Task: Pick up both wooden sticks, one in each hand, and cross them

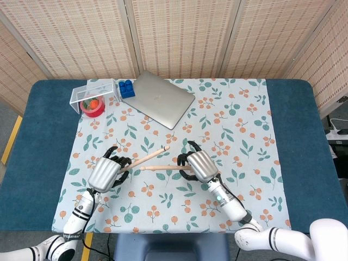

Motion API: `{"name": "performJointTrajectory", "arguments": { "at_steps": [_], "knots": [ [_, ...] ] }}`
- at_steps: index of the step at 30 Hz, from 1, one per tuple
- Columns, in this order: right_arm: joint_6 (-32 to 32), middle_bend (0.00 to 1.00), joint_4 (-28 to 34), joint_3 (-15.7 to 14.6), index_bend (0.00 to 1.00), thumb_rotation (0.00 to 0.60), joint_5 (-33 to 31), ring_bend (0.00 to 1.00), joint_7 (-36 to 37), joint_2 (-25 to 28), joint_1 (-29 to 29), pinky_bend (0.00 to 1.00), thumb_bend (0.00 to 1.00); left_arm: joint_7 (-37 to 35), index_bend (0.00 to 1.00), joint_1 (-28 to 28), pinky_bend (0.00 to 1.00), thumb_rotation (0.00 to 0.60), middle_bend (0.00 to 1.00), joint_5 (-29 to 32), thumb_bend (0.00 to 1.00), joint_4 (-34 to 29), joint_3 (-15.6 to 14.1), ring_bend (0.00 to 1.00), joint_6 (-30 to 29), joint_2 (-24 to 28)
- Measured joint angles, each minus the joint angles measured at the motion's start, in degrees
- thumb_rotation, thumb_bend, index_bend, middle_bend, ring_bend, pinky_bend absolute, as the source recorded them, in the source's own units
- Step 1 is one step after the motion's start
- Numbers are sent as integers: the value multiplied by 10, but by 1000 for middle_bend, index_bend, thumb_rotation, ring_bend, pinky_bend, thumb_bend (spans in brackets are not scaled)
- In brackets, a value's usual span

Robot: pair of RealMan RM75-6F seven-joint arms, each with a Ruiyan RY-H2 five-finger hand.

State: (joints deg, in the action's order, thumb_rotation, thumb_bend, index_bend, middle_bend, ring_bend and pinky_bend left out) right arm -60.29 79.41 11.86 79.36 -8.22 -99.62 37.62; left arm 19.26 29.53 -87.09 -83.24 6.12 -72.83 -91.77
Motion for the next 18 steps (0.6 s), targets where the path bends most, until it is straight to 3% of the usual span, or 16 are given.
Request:
{"name": "performJointTrajectory", "arguments": {
  "at_steps": [18],
  "knots": [
    [-9, 836, 5, -1, 971, 600, -22, 529, -17, 12, -1, 112, 403, 35, 813, 0, 216, 600, 928, -23, 655, 1, -19, 597, -7, -21]
  ]
}}
